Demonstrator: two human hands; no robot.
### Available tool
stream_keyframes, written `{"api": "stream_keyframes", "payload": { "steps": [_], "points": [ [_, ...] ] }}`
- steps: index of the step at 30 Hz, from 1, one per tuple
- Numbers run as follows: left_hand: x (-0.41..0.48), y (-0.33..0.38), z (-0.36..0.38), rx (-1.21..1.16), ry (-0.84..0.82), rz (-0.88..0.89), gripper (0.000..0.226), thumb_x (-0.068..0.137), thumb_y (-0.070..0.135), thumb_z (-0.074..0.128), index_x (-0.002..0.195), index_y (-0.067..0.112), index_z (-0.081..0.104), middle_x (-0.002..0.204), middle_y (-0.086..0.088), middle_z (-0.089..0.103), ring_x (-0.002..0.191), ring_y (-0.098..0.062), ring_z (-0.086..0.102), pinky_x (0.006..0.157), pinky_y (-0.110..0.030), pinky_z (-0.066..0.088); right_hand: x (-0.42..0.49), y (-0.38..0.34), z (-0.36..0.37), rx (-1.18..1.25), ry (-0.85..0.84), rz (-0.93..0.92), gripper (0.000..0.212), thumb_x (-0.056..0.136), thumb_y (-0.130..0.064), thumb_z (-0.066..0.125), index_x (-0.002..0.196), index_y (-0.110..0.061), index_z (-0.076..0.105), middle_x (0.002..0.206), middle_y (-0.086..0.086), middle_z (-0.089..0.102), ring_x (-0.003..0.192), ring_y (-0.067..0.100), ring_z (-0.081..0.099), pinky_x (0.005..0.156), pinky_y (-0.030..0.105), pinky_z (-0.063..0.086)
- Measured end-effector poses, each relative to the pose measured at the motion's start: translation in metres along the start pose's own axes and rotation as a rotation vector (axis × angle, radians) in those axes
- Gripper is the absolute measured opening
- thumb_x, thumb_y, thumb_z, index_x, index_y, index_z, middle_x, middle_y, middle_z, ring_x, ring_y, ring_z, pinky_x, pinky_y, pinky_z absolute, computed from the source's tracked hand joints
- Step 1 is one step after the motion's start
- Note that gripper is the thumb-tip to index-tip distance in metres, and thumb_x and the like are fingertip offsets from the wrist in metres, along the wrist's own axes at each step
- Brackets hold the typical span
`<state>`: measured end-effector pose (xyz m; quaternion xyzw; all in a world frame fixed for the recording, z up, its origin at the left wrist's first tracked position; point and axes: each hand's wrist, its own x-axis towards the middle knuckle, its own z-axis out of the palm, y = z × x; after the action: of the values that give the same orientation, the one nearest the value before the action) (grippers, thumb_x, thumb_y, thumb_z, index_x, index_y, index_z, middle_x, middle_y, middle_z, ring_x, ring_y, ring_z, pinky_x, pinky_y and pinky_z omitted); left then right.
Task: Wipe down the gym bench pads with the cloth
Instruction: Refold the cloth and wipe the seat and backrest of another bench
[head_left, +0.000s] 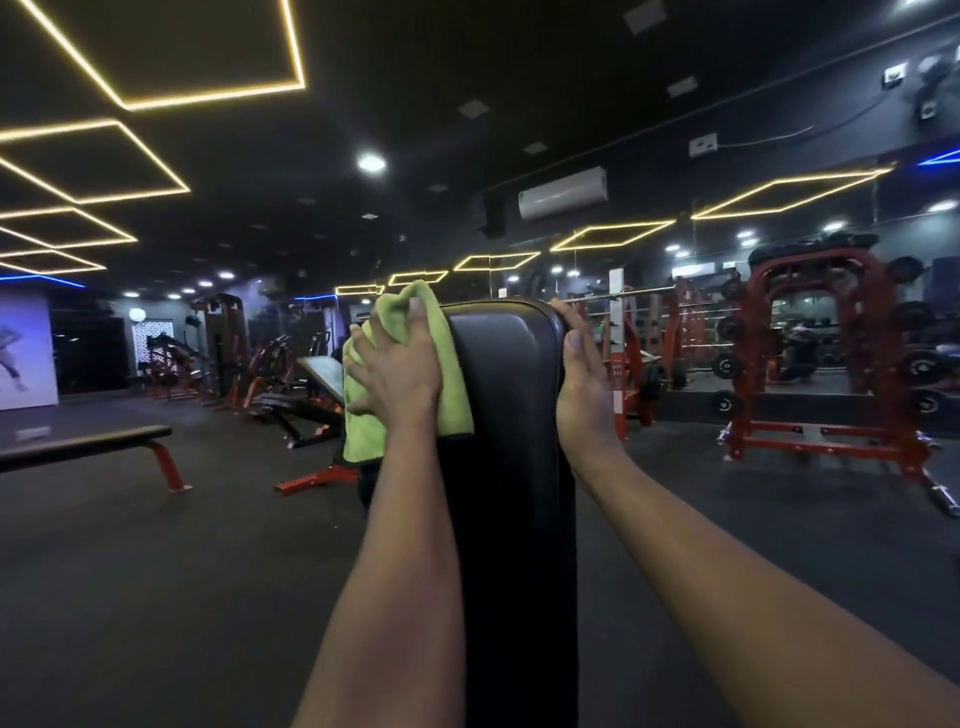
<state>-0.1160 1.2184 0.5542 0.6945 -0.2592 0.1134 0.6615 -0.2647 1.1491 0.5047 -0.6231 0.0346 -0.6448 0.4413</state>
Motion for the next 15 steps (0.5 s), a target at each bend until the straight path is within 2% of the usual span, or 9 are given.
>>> {"api": "stream_keyframes", "payload": {
  "steps": [1, 2, 5, 7, 10, 13, 15],
  "points": [
    [-0.015, 0.002, 0.005, 0.003, 0.017, 0.044, 0.085, 0.087, 0.081, 0.021, 0.156, 0.031, 0.019, 0.166, 0.005, 0.006, 0.152, -0.028, -0.001, 0.111, -0.072, 0.001, 0.0, 0.0, 0.001, 0.012, 0.018, -0.011, 0.039, 0.112, -0.032, 0.029, 0.138, -0.039, 0.057, 0.139, -0.022, 0.056, 0.131, 0.003, 0.054, 0.112, 0.035, 0.045],
    [-0.037, 0.0, 0.012, 0.012, 0.043, 0.138, 0.086, 0.085, 0.083, 0.021, 0.156, 0.033, 0.02, 0.166, 0.007, 0.004, 0.153, -0.026, -0.003, 0.112, -0.071, -0.002, 0.0, 0.001, 0.002, 0.024, 0.03, -0.026, 0.038, 0.113, -0.03, 0.03, 0.138, -0.037, 0.058, 0.139, -0.024, 0.057, 0.132, 0.0, 0.051, 0.114, 0.031, 0.043],
    [-0.109, -0.025, 0.027, 0.054, 0.038, 0.431, 0.074, 0.083, 0.086, 0.025, 0.149, 0.055, 0.017, 0.164, 0.019, -0.002, 0.153, -0.019, -0.007, 0.109, -0.066, -0.005, 0.003, 0.003, -0.001, 0.009, 0.011, -0.04, 0.038, 0.112, -0.029, 0.033, 0.141, -0.032, 0.058, 0.131, -0.038, 0.056, 0.125, -0.018, 0.048, 0.099, 0.003, 0.038],
    [-0.112, -0.04, 0.024, 0.042, 0.019, 0.456, 0.068, 0.084, 0.084, 0.028, 0.147, 0.062, 0.012, 0.163, 0.021, -0.003, 0.152, -0.017, -0.008, 0.109, -0.069, -0.003, 0.003, 0.005, -0.002, 0.01, -0.004, -0.02, 0.038, 0.112, -0.031, 0.034, 0.141, -0.034, 0.058, 0.125, -0.042, 0.058, 0.121, -0.019, 0.051, 0.093, 0.0, 0.039],
    [-0.067, -0.036, 0.016, -0.004, 0.028, 0.327, 0.063, 0.087, 0.079, 0.031, 0.145, 0.059, 0.014, 0.164, 0.018, 0.001, 0.152, -0.016, -0.005, 0.109, -0.072, -0.002, 0.0, 0.002, -0.002, -0.004, 0.009, -0.017, 0.036, 0.112, -0.032, 0.034, 0.139, -0.037, 0.058, 0.118, -0.044, 0.061, 0.113, -0.017, 0.058, 0.087, 0.003, 0.044],
    [-0.025, -0.032, 0.005, -0.039, 0.03, 0.092, 0.077, 0.091, 0.075, 0.031, 0.155, 0.034, 0.019, 0.165, 0.01, 0.004, 0.152, -0.022, 0.0, 0.11, -0.074, 0.002, -0.003, -0.002, -0.002, -0.017, 0.002, 0.028, 0.037, 0.111, -0.038, 0.032, 0.141, -0.043, 0.055, 0.117, -0.046, 0.06, 0.11, -0.018, 0.058, 0.083, 0.003, 0.047],
    [-0.018, -0.033, -0.003, -0.036, 0.036, -0.038, 0.079, 0.092, 0.074, 0.027, 0.156, 0.027, 0.022, 0.166, 0.008, 0.005, 0.152, -0.024, 0.003, 0.111, -0.072, 0.005, -0.006, -0.004, -0.003, -0.025, -0.019, 0.049, 0.038, 0.111, -0.041, 0.032, 0.142, -0.048, 0.052, 0.118, -0.049, 0.057, 0.113, -0.02, 0.055, 0.086, 0.003, 0.046]
  ]
}}
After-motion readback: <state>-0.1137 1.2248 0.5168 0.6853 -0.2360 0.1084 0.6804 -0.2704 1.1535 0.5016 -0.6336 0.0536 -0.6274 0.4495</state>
